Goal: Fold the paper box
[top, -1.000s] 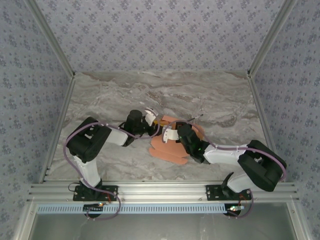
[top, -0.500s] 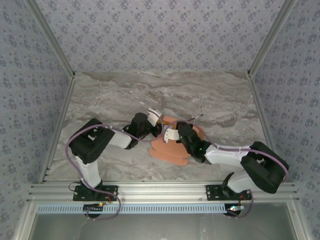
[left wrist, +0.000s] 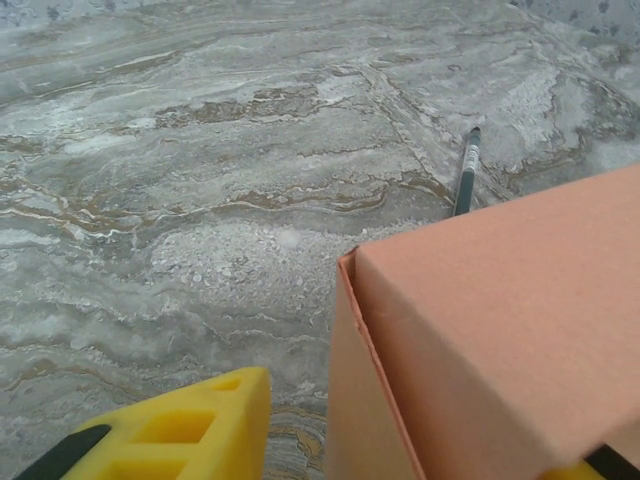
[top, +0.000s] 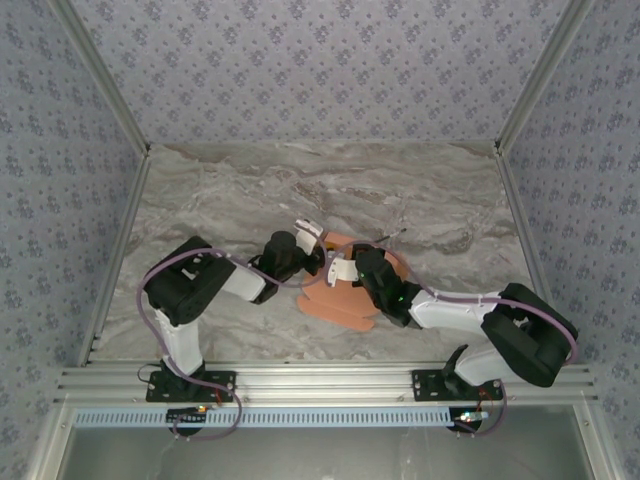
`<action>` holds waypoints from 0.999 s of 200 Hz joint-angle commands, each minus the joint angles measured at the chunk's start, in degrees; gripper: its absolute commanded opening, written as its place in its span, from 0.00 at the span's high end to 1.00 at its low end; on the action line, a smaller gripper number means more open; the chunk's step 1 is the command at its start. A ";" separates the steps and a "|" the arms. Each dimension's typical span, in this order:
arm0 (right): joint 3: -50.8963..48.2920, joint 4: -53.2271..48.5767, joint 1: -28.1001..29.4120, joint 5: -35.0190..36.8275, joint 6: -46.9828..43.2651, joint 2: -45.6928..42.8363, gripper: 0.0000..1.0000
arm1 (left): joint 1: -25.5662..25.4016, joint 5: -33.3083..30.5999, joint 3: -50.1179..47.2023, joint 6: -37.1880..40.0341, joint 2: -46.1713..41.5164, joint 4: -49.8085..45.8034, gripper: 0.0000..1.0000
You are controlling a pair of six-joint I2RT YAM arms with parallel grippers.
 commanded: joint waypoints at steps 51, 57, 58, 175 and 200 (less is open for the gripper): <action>-0.60 -0.92 1.70 1.06 0.56 0.41 1.00 | -1.42 -17.22 2.00 -7.65 2.25 -1.68 0.77; -0.69 -0.79 1.70 1.06 0.70 0.41 1.00 | -1.56 -18.45 2.26 -8.35 2.35 -2.36 0.79; -0.67 -0.77 1.70 1.05 0.72 0.36 1.00 | -1.54 -18.62 2.35 -8.49 2.36 -2.47 0.79; -1.23 -0.60 2.21 1.28 2.22 0.40 1.00 | -2.91 -34.15 5.76 -14.99 3.02 -12.19 0.92; -1.23 -0.75 2.23 1.38 2.34 0.31 1.00 | -2.90 -35.47 5.26 -14.36 2.89 -11.80 0.92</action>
